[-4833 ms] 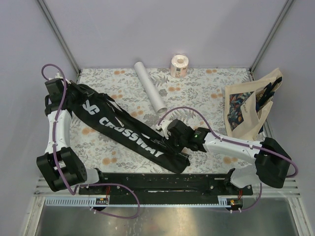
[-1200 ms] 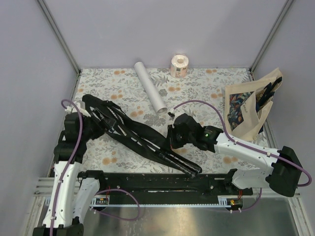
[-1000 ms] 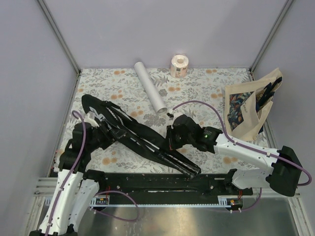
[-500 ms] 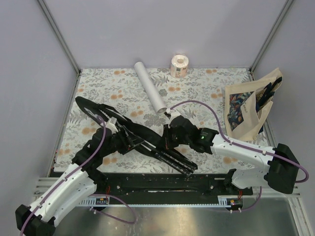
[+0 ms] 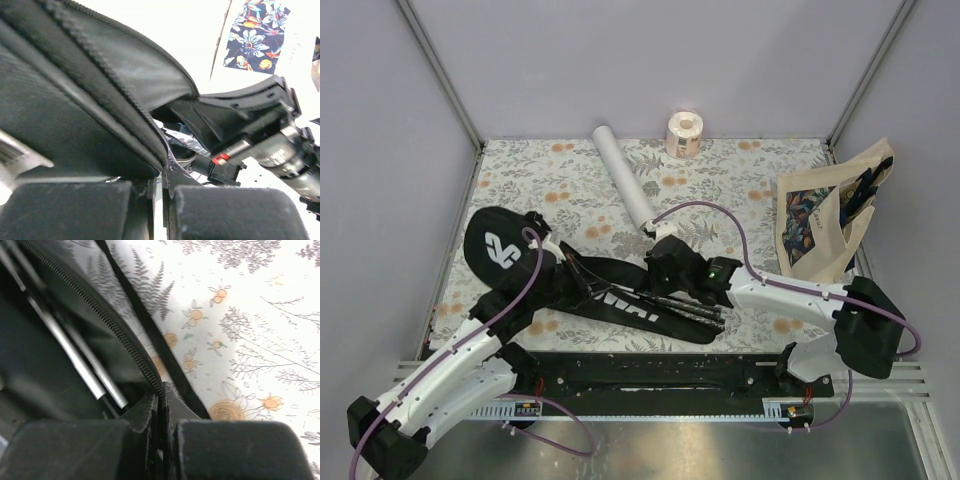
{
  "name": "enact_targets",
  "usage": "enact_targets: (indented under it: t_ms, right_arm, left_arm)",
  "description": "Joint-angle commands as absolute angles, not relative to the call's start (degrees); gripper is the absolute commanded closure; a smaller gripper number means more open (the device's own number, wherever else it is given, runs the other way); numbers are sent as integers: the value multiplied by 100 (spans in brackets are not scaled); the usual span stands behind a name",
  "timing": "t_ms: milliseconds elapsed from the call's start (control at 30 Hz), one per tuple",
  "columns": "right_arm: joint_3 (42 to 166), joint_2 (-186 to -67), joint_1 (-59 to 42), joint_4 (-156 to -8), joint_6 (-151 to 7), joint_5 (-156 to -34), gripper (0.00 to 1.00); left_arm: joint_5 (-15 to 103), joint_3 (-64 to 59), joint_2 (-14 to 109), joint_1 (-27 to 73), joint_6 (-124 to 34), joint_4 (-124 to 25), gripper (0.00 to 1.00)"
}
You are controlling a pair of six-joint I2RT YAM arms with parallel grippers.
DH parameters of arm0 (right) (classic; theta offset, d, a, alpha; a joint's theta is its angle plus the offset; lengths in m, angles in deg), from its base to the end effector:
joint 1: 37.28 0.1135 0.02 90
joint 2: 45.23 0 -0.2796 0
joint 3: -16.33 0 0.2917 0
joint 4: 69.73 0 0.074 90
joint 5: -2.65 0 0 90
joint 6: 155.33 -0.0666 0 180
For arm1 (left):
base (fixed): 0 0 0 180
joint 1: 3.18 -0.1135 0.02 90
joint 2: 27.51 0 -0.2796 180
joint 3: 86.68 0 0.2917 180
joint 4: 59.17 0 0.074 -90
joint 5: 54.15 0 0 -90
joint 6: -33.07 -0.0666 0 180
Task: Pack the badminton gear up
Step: Adjust the racket in the racket bag.
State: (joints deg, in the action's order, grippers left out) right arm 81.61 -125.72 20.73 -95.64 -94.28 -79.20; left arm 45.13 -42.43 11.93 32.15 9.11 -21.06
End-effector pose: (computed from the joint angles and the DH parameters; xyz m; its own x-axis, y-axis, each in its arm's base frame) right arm 0.1991 0.3009 0.2207 -0.6839 -0.1904 -0.7043 -0.5165 0.8081 0.2831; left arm 0.1664 -0.1311 0.2389 -0.8039 -0.5356 -0.2585 -0.1329 0.5855 -0.7997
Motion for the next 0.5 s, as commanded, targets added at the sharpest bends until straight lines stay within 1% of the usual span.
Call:
enact_targets:
  t_ms: [0,100,233,367,467]
  right_arm:
    - [8269,-12846,2099,-9382,-9082,-7285,100]
    - [8225,-12855,2108,-9303,-9003,-7232,100]
    - [8331,-12873,2108,-9311,-8950,-7275,100]
    - [8558,-12855,2108,-9407,-8967,-7197,100]
    - [8962,-12856,2108,-9662,-9160,-7152,100]
  left_arm:
    - [5018,-4552,889,3250,1522,-2884,100]
    - [4842,-4607,765,3250,1330,-2613,100]
    - [4790,-4467,747,3250,1110,-2682,100]
    - [4753,-4378,1238,3250,382,-2603,100]
    - [5105,-4580,1853,3250,47,-3356,100]
